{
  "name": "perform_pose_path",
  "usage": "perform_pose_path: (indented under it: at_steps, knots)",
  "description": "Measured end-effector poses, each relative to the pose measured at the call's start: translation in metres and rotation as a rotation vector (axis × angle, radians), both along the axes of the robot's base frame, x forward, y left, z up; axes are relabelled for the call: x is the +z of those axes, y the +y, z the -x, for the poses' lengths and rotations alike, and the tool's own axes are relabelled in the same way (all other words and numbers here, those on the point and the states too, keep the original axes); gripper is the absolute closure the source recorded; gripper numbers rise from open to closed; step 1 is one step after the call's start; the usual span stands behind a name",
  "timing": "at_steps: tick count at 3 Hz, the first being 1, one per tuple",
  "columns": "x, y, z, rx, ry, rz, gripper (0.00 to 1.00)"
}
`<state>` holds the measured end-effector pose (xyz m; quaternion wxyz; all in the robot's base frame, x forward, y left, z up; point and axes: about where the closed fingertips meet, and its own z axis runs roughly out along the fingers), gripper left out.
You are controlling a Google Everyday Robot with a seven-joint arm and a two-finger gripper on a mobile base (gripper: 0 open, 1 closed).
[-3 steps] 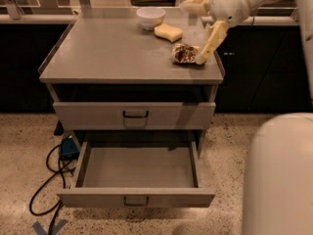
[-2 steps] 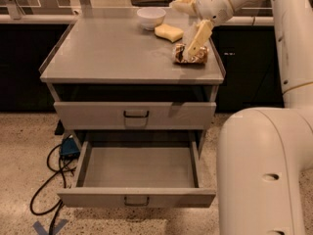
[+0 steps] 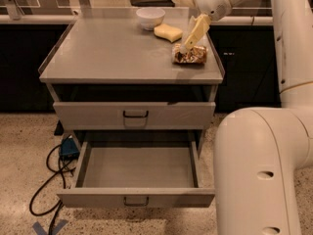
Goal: Place orange can into middle drawer
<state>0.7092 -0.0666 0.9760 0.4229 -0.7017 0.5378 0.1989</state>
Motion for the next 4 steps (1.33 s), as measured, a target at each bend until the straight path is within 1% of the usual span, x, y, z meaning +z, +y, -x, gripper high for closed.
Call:
perform_pose_path:
  at_steps: [1,2,3,4]
  knots:
    - [-0.009,-0.026,-0.013,-0.097,0.014,0.012,0.0]
    - [-0.009,-0.071,-0.022,-0.219,0.003,0.038,0.0]
    - [-0.009,-0.071,-0.023,-0.219,0.003,0.037,0.0]
    - [-0.028,-0.069,-0.036,-0.231,0.029,-0.001,0.0]
